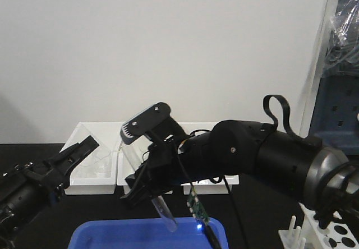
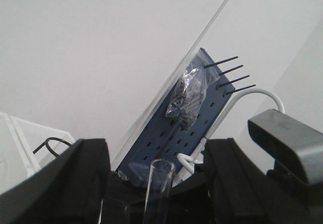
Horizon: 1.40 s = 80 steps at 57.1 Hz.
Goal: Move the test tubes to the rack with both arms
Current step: 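Carry the test tube with the right gripper above the white rack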
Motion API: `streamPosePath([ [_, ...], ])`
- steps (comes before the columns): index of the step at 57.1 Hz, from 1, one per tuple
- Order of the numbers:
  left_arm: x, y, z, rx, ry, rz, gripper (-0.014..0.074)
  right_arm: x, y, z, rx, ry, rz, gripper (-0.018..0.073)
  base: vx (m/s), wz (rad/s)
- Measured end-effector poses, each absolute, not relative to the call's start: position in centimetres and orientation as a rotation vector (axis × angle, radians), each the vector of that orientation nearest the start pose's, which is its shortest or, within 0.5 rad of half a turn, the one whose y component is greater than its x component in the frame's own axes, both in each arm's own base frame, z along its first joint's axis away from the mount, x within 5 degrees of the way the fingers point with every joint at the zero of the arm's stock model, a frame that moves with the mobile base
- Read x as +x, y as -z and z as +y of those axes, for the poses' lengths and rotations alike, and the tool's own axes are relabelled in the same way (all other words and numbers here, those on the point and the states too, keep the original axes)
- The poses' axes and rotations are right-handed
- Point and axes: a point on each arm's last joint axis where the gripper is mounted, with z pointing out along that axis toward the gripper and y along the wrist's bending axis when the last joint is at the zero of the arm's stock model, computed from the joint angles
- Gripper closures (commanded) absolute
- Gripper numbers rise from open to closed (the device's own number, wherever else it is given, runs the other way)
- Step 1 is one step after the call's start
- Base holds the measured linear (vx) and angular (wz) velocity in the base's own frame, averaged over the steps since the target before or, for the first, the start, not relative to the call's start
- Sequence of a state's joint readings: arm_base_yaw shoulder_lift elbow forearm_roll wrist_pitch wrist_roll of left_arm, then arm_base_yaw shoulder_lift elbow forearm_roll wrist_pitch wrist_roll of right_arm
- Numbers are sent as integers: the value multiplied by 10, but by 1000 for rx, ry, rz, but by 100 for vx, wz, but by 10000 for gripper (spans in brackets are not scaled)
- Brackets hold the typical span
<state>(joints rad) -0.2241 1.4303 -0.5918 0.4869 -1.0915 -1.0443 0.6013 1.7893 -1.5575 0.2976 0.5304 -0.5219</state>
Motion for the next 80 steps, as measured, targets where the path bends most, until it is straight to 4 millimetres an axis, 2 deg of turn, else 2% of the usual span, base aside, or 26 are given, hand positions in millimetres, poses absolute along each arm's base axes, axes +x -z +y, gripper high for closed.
streamPosePath([
  [7,261,-277,-98,18,1097,1390,53,354,-332,220,-918,-309,2006,569,0,0],
  [13,262,-276,-98,55,1044,1390,55,356,-356,188,-821,-266,1972,569,0,0],
  [18,263,-274,-97,58,1022,1409,56,353,-378,151,-725,-212,1948,569,0,0],
  [23,263,-272,-97,54,1006,1433,56,344,-391,114,-619,-151,1920,569,0,0],
  [28,264,-271,-97,48,998,1448,56,329,-396,82,-513,-82,1877,569,0,0],
  [34,264,-270,-96,45,994,1455,56,307,-388,57,-417,-15,1817,569,0,0],
  [43,264,-270,-96,44,992,1456,56,275,-365,39,-324,50,1744,568,0,0],
  [52,264,-270,-96,45,991,1456,56,254,-337,15,-163,85,1727,568,0,0],
  [60,264,-270,-96,46,991,1456,56,249,-324,2,-89,114,1740,568,0,0],
  [72,264,-270,-96,46,990,1456,56,251,-322,-1,-15,109,1682,568,0,0],
  [80,264,-270,-96,46,990,1456,56,244,-298,-5,34,116,1688,568,0,0],
])
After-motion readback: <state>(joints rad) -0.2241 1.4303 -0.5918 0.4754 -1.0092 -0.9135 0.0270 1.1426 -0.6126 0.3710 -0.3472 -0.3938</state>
